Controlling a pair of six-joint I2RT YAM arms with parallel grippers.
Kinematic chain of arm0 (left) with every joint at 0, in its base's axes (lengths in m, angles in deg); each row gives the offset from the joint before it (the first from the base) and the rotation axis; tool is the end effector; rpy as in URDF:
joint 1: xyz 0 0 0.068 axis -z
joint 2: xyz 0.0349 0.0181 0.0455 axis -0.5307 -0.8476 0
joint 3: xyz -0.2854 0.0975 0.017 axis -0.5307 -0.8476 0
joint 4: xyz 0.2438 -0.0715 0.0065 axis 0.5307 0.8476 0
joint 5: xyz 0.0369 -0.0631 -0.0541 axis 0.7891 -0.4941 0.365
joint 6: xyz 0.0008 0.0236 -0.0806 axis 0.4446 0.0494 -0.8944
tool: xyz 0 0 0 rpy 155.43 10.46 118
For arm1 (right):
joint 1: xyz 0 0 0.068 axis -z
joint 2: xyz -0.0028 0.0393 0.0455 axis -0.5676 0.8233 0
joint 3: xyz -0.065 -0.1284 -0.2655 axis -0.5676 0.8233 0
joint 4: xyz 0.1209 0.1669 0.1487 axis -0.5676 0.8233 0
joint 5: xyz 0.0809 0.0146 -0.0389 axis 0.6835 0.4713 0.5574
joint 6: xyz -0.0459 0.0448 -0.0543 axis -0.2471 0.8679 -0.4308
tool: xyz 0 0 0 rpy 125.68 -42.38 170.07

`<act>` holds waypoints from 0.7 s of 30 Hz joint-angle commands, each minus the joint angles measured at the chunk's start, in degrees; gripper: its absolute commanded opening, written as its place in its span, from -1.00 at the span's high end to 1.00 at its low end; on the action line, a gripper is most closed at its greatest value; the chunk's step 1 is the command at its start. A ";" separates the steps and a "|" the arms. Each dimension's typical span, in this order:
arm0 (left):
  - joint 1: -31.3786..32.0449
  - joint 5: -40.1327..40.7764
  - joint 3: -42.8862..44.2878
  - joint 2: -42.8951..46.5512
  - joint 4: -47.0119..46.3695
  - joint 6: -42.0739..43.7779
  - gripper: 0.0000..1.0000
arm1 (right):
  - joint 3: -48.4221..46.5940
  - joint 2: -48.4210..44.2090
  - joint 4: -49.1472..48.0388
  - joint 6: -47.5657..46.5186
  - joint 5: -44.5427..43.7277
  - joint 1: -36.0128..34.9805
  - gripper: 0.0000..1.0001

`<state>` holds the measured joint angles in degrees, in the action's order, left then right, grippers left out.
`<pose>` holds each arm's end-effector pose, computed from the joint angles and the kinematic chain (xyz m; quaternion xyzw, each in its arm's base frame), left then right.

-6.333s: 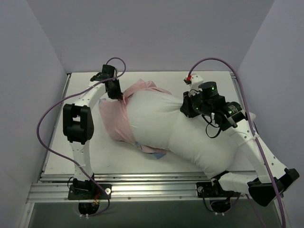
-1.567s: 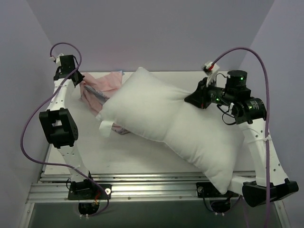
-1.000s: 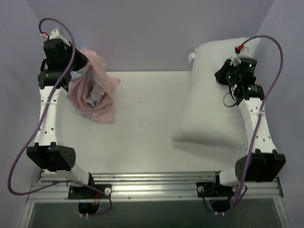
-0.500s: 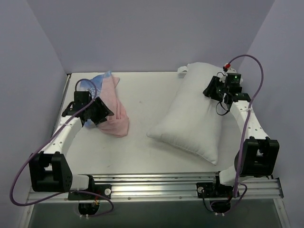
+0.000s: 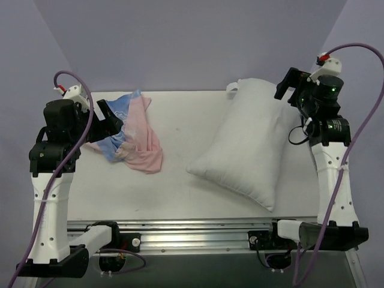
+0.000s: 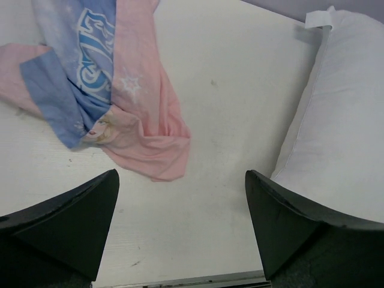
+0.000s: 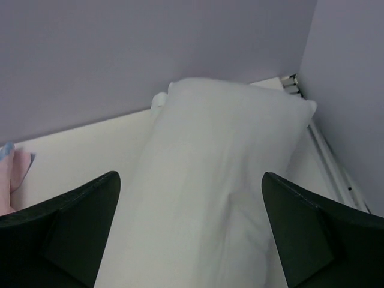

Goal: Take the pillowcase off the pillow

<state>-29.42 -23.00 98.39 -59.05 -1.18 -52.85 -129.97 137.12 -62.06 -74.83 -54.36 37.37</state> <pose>0.1978 -0.0180 0.4650 -0.1145 0.8488 -0.1602 0.4906 0.2906 -0.0085 0.5143 0.0631 0.7117 0.0811 0.6949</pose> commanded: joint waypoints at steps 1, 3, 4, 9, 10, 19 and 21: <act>-0.08 6.86 4.91 2.42 3.54 3.12 -0.88 | -3.00 -5.16 2.65 -1.62 -9.72 -2.16 -0.99; 0.00 14.14 6.58 5.40 2.48 2.78 -0.88 | -4.23 -7.35 3.17 -2.75 -14.81 -7.25 -0.99; 0.00 16.61 6.85 6.29 2.48 2.60 -0.88 | -5.02 -7.88 3.61 -3.02 -16.41 -8.84 -0.99; 1.50 29.62 7.29 10.68 5.73 3.48 -0.88 | -5.82 -14.99 2.75 -7.06 -20.29 -15.52 -0.99; 1.50 29.38 7.55 12.08 5.64 3.56 -0.88 | -5.91 -15.79 2.83 -7.50 -20.81 -16.23 -0.99; 3.87 27.44 10.45 15.79 3.88 5.67 -0.88 | -6.17 -23.35 3.62 -10.14 -22.75 -18.78 -1.00; 4.05 27.96 12.20 15.35 4.32 5.76 -0.88 | -5.21 -24.75 3.36 -10.23 -23.19 -18.96 -0.99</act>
<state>-25.94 3.66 107.77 -43.10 3.52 -48.21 -135.61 113.14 -57.27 -83.33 -74.66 19.05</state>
